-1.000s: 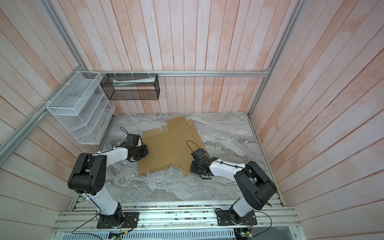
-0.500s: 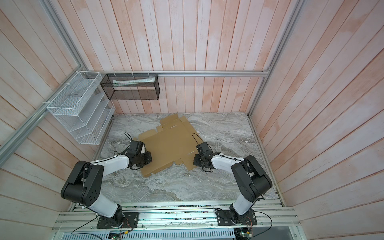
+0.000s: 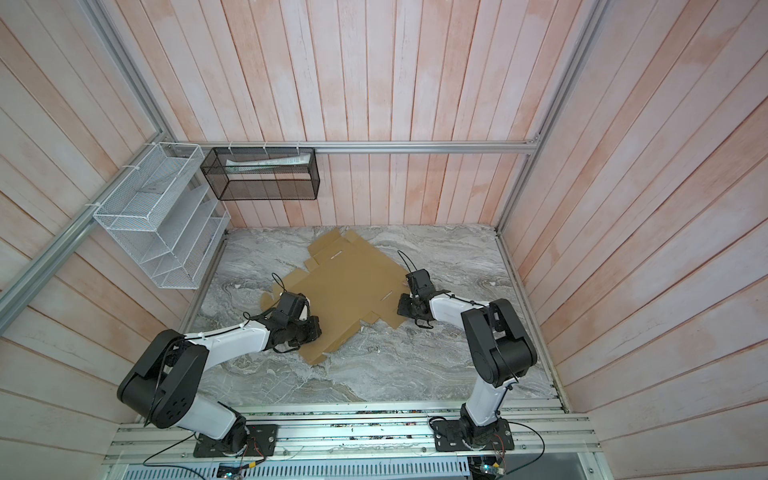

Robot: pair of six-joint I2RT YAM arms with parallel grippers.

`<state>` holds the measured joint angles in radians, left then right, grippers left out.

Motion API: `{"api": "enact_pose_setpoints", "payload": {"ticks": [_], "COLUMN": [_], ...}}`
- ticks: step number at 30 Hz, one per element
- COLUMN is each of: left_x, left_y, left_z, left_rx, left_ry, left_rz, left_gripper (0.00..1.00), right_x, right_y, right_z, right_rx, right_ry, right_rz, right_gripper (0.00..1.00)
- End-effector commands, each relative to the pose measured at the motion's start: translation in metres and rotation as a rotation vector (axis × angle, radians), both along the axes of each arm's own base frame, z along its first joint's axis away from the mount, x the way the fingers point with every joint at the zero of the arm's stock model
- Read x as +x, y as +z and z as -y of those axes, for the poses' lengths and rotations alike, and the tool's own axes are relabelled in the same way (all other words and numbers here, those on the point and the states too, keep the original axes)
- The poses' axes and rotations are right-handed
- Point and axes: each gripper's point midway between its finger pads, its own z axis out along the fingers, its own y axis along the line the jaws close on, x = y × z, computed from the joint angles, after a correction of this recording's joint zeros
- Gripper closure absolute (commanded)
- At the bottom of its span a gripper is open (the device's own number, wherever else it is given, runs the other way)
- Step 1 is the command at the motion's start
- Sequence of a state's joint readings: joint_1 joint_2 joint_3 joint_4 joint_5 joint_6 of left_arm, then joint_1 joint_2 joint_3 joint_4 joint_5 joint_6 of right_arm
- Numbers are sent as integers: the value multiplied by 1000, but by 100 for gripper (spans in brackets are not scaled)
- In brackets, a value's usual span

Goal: Fold the paper box

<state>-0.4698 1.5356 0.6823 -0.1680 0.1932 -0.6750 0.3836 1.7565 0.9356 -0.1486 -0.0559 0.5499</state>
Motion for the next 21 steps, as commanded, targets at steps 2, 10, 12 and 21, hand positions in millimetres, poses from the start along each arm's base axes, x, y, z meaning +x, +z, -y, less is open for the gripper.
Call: {"api": "enact_pose_setpoints", "payload": {"ticks": [2,10,12,21], "left_x": [0,42,56,102], "left_y": [14,60,68,74], "left_z": [-6,-23,-33,-68], "left_rx": [33,105,115,149], "left_ry": [19,24,42,116], "left_rz": [13,143,164,196], "left_gripper": [100,100,100,100], "right_x": [-12,-15,-19,-44], "right_y": [-11,36,49,80], "right_z": [29,27,24,6], "right_rx": [-143,-123,-113,-42], "right_ry": [4,-13,-17,-34], "right_rz": [-87,-7,16,67], "right_gripper": [100,100,100,100]}}
